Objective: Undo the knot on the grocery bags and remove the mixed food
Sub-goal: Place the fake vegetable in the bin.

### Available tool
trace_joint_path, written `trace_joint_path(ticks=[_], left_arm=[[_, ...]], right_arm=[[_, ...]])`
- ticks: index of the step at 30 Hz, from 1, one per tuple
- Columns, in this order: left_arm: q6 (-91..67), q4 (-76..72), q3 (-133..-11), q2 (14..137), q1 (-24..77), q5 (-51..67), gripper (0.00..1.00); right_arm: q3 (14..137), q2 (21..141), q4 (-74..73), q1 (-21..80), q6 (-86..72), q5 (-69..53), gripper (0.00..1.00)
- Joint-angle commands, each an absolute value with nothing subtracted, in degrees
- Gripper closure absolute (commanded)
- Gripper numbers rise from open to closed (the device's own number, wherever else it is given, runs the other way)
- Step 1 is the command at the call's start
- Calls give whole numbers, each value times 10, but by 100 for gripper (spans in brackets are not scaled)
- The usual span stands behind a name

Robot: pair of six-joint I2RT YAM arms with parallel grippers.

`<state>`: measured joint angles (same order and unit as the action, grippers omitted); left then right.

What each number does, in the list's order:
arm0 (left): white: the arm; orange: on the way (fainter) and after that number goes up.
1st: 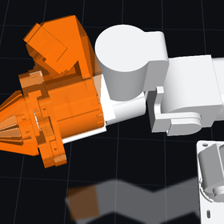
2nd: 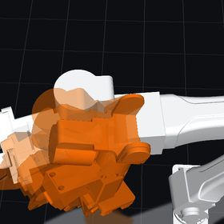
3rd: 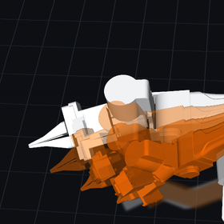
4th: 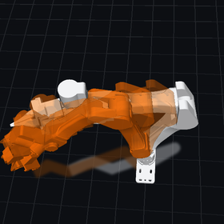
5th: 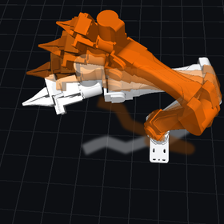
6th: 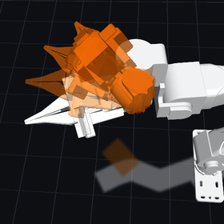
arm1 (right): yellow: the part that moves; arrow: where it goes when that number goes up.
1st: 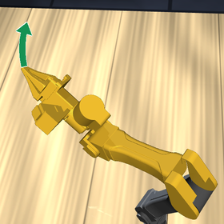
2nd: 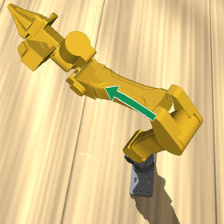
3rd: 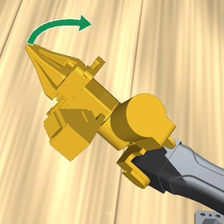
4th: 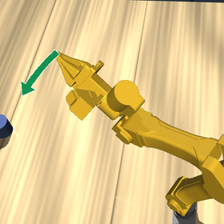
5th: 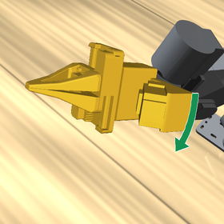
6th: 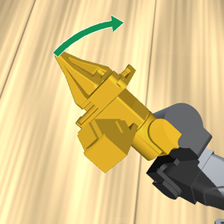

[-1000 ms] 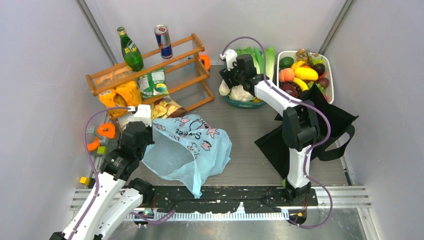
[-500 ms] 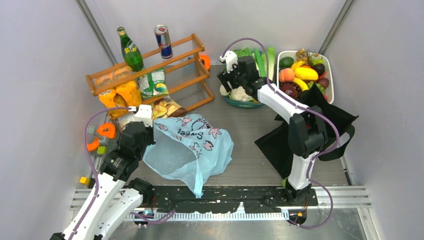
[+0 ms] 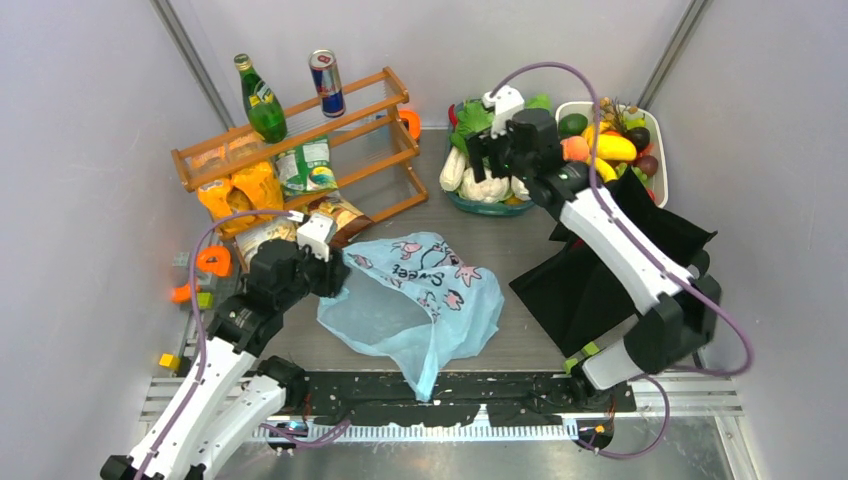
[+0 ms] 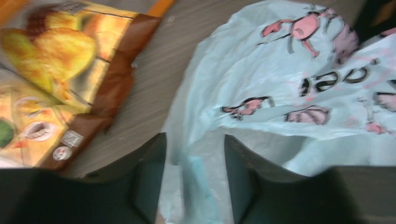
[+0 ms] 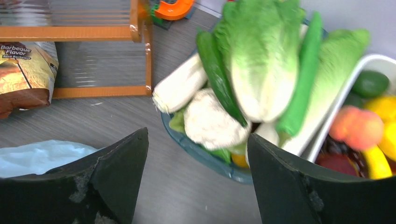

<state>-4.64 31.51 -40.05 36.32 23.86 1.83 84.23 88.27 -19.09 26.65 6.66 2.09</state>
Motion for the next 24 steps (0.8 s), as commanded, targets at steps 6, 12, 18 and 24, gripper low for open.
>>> trace_joint_path(ticks=[6, 12, 18, 24], left_arm=[[-74, 270, -460, 344, 236, 165, 1], [-115, 289, -561, 388, 236, 191, 0], [-194, 242, -550, 447, 236, 226, 1], [-315, 89, -412, 515, 263, 249, 10]], right_arm=[[831, 682, -391, 230, -65, 169, 1], [857, 619, -542, 187, -98, 243, 4], [801, 568, -569, 152, -130, 265, 5], [694, 542, -465, 143, -150, 194, 4]])
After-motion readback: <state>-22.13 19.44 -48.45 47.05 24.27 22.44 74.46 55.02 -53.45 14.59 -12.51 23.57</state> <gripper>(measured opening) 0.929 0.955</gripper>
